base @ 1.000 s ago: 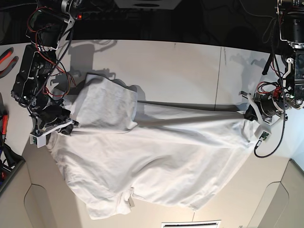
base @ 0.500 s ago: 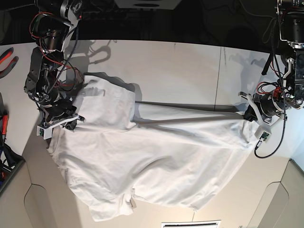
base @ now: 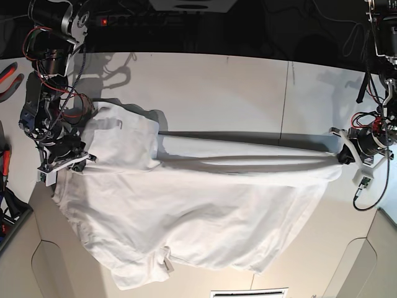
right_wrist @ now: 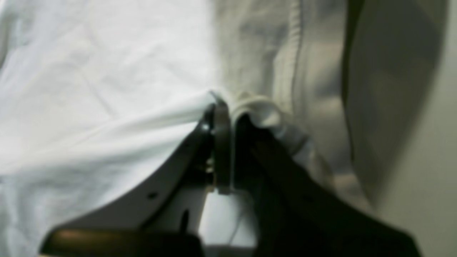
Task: Layout the t-shirt on the table in an organized manner, then fold the t-shirt properly
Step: 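Pull the shirt taut with both grippers, spreading it across the table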
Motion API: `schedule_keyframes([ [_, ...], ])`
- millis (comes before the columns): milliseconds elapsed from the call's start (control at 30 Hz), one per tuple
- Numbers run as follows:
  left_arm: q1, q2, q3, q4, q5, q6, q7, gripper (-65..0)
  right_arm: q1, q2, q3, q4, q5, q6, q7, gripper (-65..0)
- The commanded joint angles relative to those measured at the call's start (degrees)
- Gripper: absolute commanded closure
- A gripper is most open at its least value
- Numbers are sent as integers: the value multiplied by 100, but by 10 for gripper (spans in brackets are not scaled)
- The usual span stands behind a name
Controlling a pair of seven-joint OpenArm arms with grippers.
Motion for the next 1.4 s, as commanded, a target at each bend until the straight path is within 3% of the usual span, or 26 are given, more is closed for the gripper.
schedule_keyframes([
  [0,-85,-199,-83,85,70,219,-74,0,-37,96,46,-61,-409,-450,-389,0],
  [167,-140,-216,-83,85,367,619,-492,0,-37,96,46,-61,-407,-450,-404,0],
  [267,-295,-216,-83,85,704,643,-546,-6,-37,96,46,-61,-407,-450,-404,0],
  [367,-435,-216,-83,85,807,640,-546,-224,-37,96,46,-61,-372,-448,-407,0],
  [433,-514,-216,-83,85,802,702,-549,-296,-37,96,46,-61,-365,-448,-407,0],
  [600,-625,-212,-83,85,802,1211,-946,-296,-37,96,46,-61,-358,-448,-407,0],
  [1033,-765,-7,-83,66,649,1154,-1073,-296,-35,98,46,-61,-107,-422,-407,0],
  [1100,-765,-74,-83,81,249,1141,-1036,-234,-33,98,46,-59,-50,-424,-409,0],
  [1233,-765,-90,-83,92,-793,293,-994,0,-35,96,46,-4,354,-420,-605,0],
  [1333,-763,59,-83,92,-1495,-675,-763,0,-35,98,46,76,409,-358,-623,0],
  [1367,-763,129,-83,90,-1585,-846,-643,0,-37,98,48,129,407,-337,-627,0],
])
